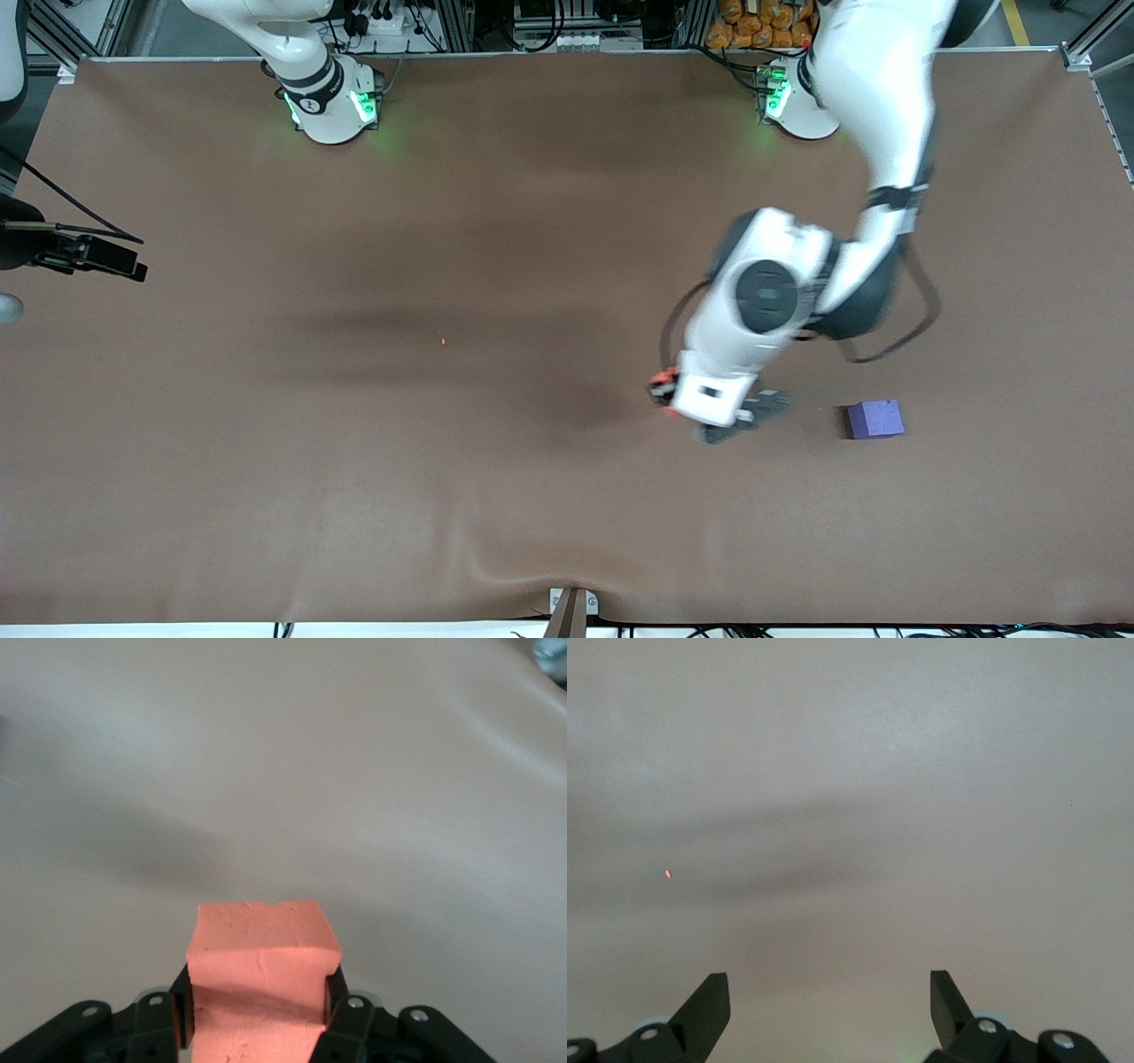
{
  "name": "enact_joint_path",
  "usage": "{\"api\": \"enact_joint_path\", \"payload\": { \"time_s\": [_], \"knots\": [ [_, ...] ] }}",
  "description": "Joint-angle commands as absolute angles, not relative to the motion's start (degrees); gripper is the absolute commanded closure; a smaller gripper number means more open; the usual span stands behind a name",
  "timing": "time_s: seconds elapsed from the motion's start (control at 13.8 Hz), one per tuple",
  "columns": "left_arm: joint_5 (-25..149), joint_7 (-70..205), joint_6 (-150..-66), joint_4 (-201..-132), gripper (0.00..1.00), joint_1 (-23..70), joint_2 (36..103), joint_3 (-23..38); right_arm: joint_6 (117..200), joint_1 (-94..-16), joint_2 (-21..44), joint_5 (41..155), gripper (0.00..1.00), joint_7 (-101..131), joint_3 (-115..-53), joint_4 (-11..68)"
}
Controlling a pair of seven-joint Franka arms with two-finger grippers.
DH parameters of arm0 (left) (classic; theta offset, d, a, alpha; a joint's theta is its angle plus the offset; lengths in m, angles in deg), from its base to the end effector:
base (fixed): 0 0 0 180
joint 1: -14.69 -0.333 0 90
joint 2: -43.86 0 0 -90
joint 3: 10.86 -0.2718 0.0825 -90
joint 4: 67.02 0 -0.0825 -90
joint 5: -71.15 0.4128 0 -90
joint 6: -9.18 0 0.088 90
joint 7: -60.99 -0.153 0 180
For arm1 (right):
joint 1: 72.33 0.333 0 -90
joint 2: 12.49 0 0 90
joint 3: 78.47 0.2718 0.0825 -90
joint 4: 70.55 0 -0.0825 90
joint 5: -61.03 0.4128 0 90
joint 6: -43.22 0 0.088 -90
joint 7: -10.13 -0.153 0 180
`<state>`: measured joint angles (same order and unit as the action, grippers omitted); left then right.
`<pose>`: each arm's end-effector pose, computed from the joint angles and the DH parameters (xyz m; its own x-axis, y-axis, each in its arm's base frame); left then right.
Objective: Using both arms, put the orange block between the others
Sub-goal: 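Lift the orange block with the left gripper toward the pink block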
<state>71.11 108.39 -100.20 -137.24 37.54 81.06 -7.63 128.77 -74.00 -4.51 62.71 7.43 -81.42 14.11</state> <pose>0.6695 -0.3194 0.3054 0.9270 0.3749 -0.0019 0.3746 -0.9259 0.0492 0.6025 -0.0426 0.4916 0.9844 -0.1249 -0.1241 -0.1279 -0.9917 -0.0163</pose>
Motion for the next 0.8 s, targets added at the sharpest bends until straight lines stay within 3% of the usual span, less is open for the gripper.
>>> {"api": "enact_joint_path", "payload": {
  "time_s": [0.0, 0.36, 0.72],
  "knots": [
    [71.51, 96.11, -96.48, -144.43, 1.0, 30.1, 74.12, -6.65, 128.21, -74.09, -4.58, 62.18, 0.0, 7.49, -80.93, 13.65],
    [70.8, 65.77, -99.0, -156.38, 1.0, 13.92, 69.0, -6.38, 127.94, -73.91, -4.58, 62.09, 0.0, 7.5, -80.84, 13.74],
    [70.72, 52.47, -112.97, -170.27, 1.0, 7.04, 68.47, -6.38, 128.03, -73.04, -3.62, 62.09, 0.0, 7.85, -80.84, 13.83]
  ]
}}
